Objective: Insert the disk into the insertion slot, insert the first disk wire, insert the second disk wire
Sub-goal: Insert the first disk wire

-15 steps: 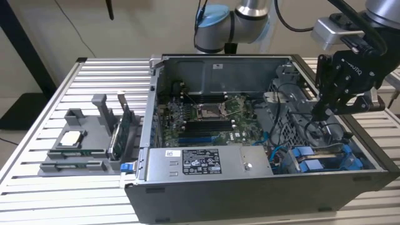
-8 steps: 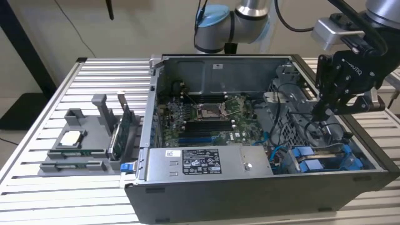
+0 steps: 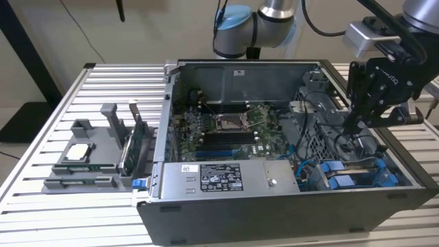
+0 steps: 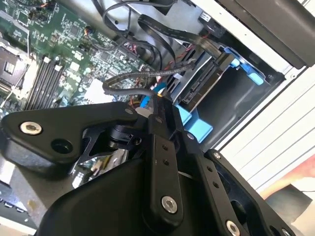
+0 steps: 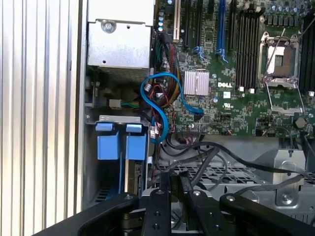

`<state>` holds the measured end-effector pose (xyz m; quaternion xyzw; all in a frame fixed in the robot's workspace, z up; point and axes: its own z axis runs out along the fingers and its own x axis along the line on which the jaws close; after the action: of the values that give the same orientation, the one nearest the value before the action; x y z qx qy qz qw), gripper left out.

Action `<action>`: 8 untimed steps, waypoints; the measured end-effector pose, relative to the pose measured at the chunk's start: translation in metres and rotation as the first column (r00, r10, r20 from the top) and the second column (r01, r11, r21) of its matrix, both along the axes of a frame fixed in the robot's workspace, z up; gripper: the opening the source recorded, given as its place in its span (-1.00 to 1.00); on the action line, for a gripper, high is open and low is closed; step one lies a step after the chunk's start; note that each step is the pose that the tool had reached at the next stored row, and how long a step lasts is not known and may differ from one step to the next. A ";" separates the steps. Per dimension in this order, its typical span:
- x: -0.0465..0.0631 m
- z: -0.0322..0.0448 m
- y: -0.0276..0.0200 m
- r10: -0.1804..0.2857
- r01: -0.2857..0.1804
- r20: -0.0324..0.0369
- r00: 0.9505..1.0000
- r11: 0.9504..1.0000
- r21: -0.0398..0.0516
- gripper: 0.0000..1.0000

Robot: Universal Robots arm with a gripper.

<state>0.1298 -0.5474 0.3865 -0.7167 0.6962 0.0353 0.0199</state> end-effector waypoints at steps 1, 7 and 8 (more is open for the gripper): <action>0.000 -0.0003 -0.0005 0.000 0.000 0.000 1.000 1.000 0.000 -0.62; 0.000 -0.0022 -0.0045 0.000 0.000 -0.001 1.000 1.000 0.000 -0.62; 0.000 -0.0025 -0.0049 0.000 0.000 -0.001 1.000 1.000 0.000 -0.62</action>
<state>0.1298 -0.5523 0.3840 -0.7167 0.6962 0.0356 0.0196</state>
